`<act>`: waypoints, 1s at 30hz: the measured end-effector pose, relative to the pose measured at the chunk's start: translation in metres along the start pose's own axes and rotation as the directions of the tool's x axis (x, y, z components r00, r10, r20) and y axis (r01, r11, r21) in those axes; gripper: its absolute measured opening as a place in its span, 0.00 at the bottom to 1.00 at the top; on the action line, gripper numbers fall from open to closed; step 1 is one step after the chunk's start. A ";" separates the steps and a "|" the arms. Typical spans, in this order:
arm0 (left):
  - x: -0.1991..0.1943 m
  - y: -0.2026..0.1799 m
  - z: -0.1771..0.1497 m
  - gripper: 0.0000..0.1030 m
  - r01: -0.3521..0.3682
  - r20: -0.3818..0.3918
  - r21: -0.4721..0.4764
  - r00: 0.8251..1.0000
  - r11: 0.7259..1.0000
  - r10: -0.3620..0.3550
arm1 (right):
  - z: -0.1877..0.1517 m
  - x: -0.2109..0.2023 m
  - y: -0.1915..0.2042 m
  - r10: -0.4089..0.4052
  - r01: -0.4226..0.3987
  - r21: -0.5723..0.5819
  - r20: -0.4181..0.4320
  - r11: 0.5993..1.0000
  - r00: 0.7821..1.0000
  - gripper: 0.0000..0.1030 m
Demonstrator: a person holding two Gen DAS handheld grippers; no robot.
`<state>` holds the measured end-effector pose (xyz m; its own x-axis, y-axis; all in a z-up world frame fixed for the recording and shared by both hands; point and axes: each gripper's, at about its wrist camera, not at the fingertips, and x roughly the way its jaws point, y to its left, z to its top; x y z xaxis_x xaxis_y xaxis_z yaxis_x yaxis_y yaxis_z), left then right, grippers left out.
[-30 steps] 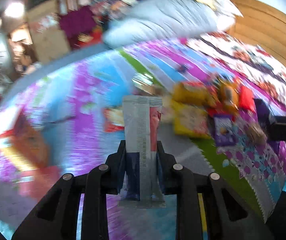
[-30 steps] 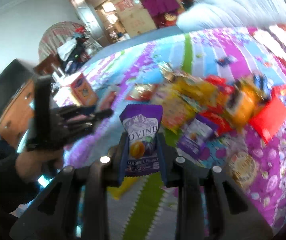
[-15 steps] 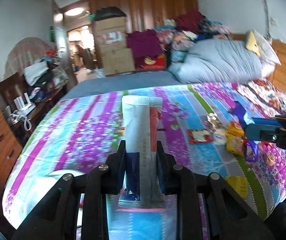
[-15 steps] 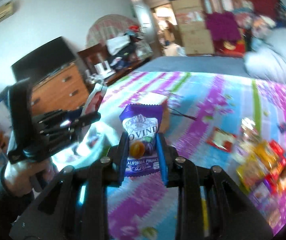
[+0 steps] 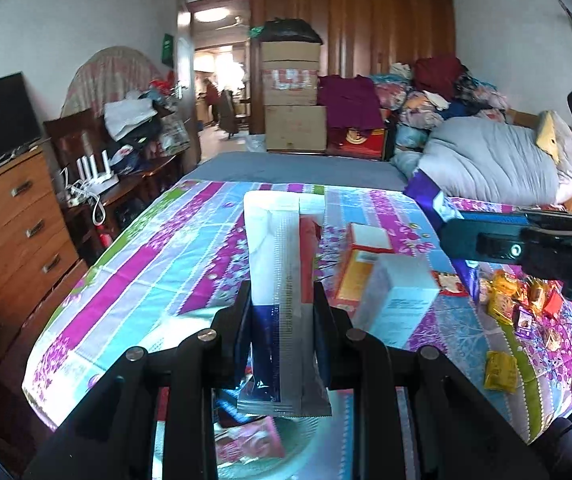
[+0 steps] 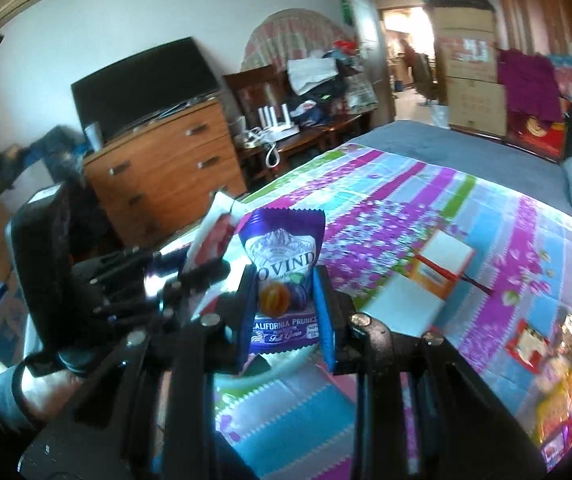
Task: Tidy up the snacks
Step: 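Carry the white-red stick pack and purple Ovind bag over the mesh basket, then open left tool into the basket while right tool releases the purple bag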
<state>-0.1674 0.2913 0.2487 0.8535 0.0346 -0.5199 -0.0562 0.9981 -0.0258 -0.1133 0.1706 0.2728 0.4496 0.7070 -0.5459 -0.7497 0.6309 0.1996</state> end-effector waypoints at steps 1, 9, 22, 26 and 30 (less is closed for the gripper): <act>-0.001 0.007 -0.002 0.26 -0.006 -0.003 -0.006 1.000 1.000 0.006 | 0.002 0.006 0.005 0.003 -0.003 -0.008 -0.006 1.000 1.000 0.27; -0.001 0.060 -0.021 0.26 -0.047 -0.029 -0.101 0.999 0.994 0.044 | 0.011 0.050 0.021 0.025 -0.026 -0.010 -0.074 1.000 0.997 0.27; 0.024 0.099 -0.045 0.26 -0.096 -0.113 -0.155 0.991 0.983 0.079 | 0.003 0.098 0.040 0.052 -0.054 -0.009 -0.163 0.998 0.985 0.27; 0.033 0.098 -0.050 0.26 -0.090 -0.134 -0.151 0.989 0.984 0.070 | -0.002 0.104 0.039 0.048 -0.049 -0.004 -0.178 0.999 0.983 0.27; 0.036 0.098 -0.051 0.26 -0.090 -0.137 -0.148 0.988 0.985 0.070 | -0.003 0.107 0.040 0.046 -0.047 -0.001 -0.185 0.999 0.982 0.27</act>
<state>-0.1687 0.3876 0.1843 0.7686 0.0967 -0.6324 -0.2091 0.9722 -0.1055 -0.0964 0.2707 0.2196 0.3172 0.6639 -0.6773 -0.7707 0.5966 0.2238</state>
